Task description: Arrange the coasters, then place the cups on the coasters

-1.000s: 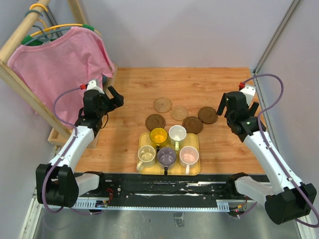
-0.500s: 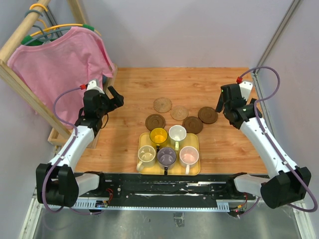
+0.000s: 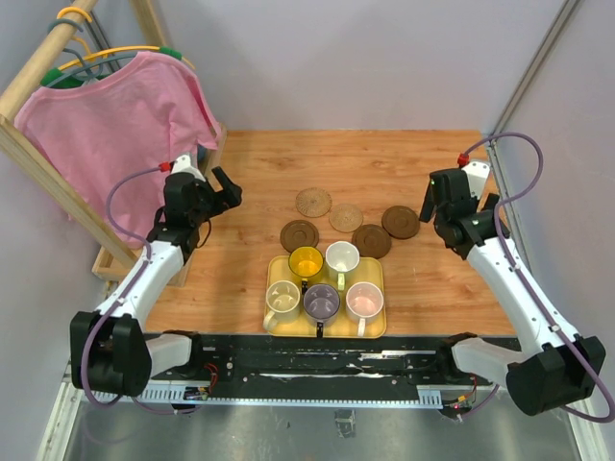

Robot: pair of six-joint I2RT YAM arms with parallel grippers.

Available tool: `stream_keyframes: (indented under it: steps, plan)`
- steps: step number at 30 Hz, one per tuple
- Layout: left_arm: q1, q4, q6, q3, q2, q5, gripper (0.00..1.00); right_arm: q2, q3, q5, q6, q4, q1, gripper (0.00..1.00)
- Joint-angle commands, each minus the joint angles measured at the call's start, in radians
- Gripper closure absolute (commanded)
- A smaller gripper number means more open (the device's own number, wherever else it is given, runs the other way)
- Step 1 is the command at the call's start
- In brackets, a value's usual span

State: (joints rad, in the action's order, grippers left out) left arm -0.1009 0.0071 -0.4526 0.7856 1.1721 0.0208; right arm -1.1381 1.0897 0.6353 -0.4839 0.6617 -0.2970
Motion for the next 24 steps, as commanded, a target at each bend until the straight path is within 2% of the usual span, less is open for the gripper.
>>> stream_keyframes:
  steps: [1, 4, 7, 9, 11, 14, 18, 19, 24]
  plan:
    - [-0.047, 0.05, 0.04, 0.046, 0.047, -0.044, 0.0, 0.05, -0.061, -0.073, 0.109, -0.094, -0.011, 0.02]
    - [-0.089, 0.054, 0.062, 0.077, 0.116, -0.073, 0.0, 0.069, -0.106, -0.142, 0.144, -0.184, -0.011, 0.02]
    - [-0.105, 0.061, 0.059, 0.108, 0.196, -0.13, 0.0, 0.035, -0.1, -0.164, 0.147, -0.193, -0.011, 0.01]
    - [-0.108, 0.07, 0.045, 0.122, 0.247, -0.157, 0.0, -0.007, -0.085, -0.196, 0.152, -0.186, -0.012, 0.15]
    - [-0.109, 0.072, 0.04, 0.138, 0.29, -0.184, 0.0, -0.06, -0.074, -0.259, 0.156, -0.187, -0.012, 0.39]
    - [-0.112, 0.088, 0.034, 0.144, 0.331, -0.218, 0.0, -0.129, -0.061, -0.345, 0.156, -0.193, -0.011, 0.66]
    - [-0.114, 0.093, 0.027, 0.137, 0.354, -0.248, 0.0, -0.209, -0.049, -0.469, 0.152, -0.215, -0.011, 0.93]
    - [-0.114, 0.087, 0.025, 0.139, 0.362, -0.264, 0.0, -0.226, -0.046, -0.502, 0.152, -0.223, -0.012, 0.98]
    - [-0.138, 0.105, 0.041, 0.126, 0.405, -0.36, 0.0, -0.305, -0.051, -0.625, 0.147, -0.281, -0.012, 0.99]
